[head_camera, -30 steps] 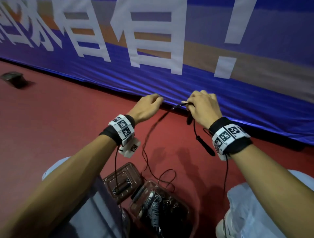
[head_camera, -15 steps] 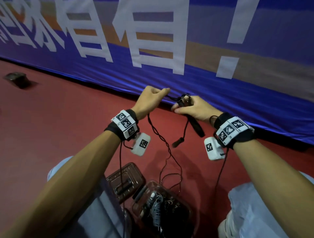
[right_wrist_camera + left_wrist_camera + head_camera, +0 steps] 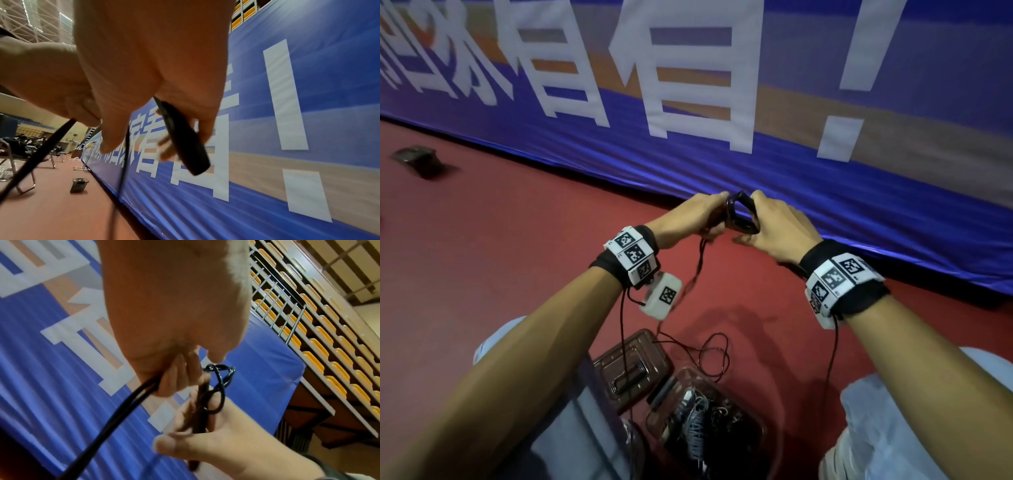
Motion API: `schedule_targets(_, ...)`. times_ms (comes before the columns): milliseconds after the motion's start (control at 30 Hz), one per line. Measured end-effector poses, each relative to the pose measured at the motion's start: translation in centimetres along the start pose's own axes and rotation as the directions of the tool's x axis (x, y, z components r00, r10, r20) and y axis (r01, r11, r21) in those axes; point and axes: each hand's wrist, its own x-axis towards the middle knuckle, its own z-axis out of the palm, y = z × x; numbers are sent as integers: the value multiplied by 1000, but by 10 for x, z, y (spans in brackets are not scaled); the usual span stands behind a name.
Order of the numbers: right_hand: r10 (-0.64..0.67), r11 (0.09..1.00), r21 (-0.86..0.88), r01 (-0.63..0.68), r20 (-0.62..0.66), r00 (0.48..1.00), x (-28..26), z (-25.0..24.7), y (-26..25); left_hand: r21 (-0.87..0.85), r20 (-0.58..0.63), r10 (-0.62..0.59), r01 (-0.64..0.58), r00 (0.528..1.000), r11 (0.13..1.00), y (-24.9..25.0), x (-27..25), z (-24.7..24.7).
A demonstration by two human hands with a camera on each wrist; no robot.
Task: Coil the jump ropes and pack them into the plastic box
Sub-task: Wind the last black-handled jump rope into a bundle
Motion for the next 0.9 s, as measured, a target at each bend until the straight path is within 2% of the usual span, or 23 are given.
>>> schedule_targets(100, 56, 997, 44, -57, 12, 998, -4, 5, 2, -108, -54, 64, -70, 997, 992, 8, -2, 12)
schedule_targets(133, 87, 990, 109, -86, -1, 996, -4, 4, 3, -112, -67, 80, -87, 995, 990, 8, -2, 14)
schedule_targets(200, 102, 933, 353, -73, -64, 993, -3, 0, 2, -123, -47, 87, -93, 995, 988, 6, -4, 16)
schedule_targets(233, 88, 886, 463, -30, -103, 991, -2, -1, 1, -135, -23, 85, -87, 996, 987, 6, -5, 16)
schedule_targets(300, 55, 819, 573, 30, -130, 990, 0, -5, -1, -179, 23, 81, -76, 996, 981, 8, -8, 13)
schedule_targets(400, -64, 727, 684, 60, -20, 998, -4, -6, -8, -197, 60, 75, -62, 995, 979, 11, -10, 2)
schedule_targets(467, -158, 775, 613, 153, -46, 986, -6, -3, -11, -182, 118, 65, -43, 991, 982, 12, -14, -4)
schedule_targets(533, -182, 867, 439, 234, -158, 970, -6, -3, -13, -165, 166, 66, -38, 984, 986, 12, -19, -8)
schedule_targets(567, -197, 888, 386, 251, -177, 964, -6, -6, -13, -149, 166, 62, -37, 984, 988, 12, -21, -11)
schedule_targets(600, -208, 903, 352, 245, -140, 968, -8, -9, -12, -109, 140, 42, -27, 989, 994, 11, -21, -13)
schedule_targets(667, -171, 972, 159, 173, -28, 985, -13, -12, -7, 62, 23, -17, 15, 1000, 998, 8, -20, -22)
schedule_targets(733, -130, 990, -68, 124, -86, 988, -13, -16, 4, 249, -144, -66, 101, 987, 963, -2, -18, -35)
schedule_targets(800, -95, 988, -138, 72, -169, 981, -10, -23, 14, 208, -319, -130, 203, 939, 957, -13, -17, -50)
schedule_targets(833, -70, 985, -165, 45, -150, 986, -8, -24, 18, 133, -397, -157, 226, 904, 965, -17, -17, -56)
schedule_targets(867, -18, 978, -211, 5, -62, 998, -7, -23, 24, 70, -454, -165, 220, 875, 973, -18, -18, -61)
schedule_targets(900, 76, 953, -299, -44, 94, 993, -7, -20, 29, 33, -491, -155, 196, 857, 980, -17, -19, -63)
